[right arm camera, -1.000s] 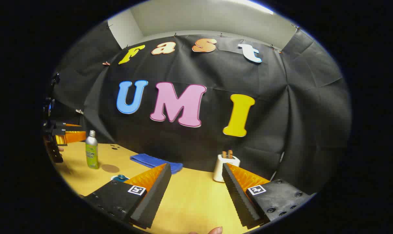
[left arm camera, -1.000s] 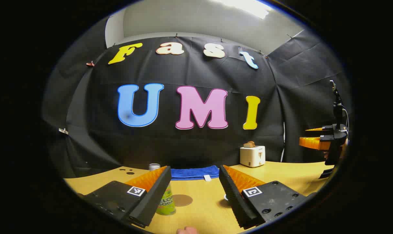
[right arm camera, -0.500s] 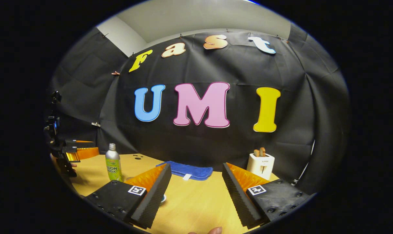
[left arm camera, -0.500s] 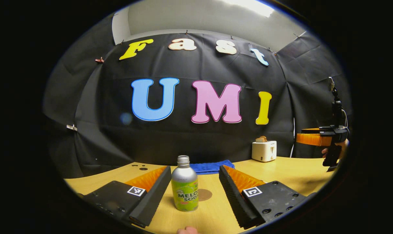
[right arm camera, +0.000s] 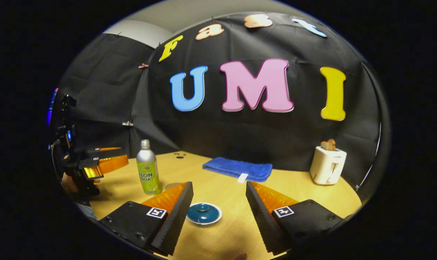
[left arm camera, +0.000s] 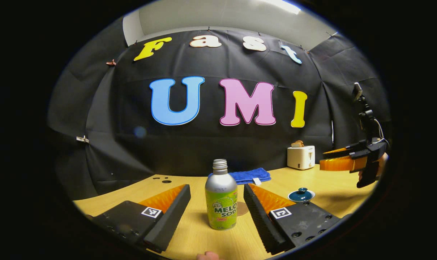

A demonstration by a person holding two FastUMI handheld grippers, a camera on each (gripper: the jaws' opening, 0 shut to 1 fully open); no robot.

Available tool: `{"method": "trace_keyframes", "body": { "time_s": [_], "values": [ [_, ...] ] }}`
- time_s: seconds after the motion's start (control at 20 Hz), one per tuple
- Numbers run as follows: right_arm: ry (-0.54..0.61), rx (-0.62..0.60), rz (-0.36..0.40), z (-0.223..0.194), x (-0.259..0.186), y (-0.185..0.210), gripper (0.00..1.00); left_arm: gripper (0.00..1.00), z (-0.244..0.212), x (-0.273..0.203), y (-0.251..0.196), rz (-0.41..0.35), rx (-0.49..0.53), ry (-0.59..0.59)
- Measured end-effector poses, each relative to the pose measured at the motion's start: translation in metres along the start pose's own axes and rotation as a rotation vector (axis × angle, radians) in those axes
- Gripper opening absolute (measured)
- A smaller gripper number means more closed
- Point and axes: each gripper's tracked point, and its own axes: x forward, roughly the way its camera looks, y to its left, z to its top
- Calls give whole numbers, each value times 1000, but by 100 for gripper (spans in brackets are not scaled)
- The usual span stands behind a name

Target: Open the teacup lid with one hand, grasp the water bottle and pour water into the teacup with the other hand; after pouring, place the water bottle on the coaster and then close the teacup lid.

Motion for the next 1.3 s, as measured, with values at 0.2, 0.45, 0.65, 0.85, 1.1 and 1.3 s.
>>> {"method": "trace_keyframes", "body": {
  "time_s": [0.2,0.45,0.65,0.85,1.1,1.3],
  "values": [
    [113,15,42,-30,24,15,76,94,-7,3,4,-3,-14,17],
    [192,-5,58,-55,39,23,61,94,-11,5,9,-2,-28,27],
    [241,1,49,-67,46,24,55,94,-14,6,11,-4,-39,31],
    [226,46,60,-64,45,25,30,94,-16,6,9,-10,-58,38],
    [125,81,57,-33,39,20,29,94,-19,8,7,-11,-64,44],
    [-36,111,-2,17,15,-2,30,94,-27,13,2,-22,-75,71]
  ]
}}
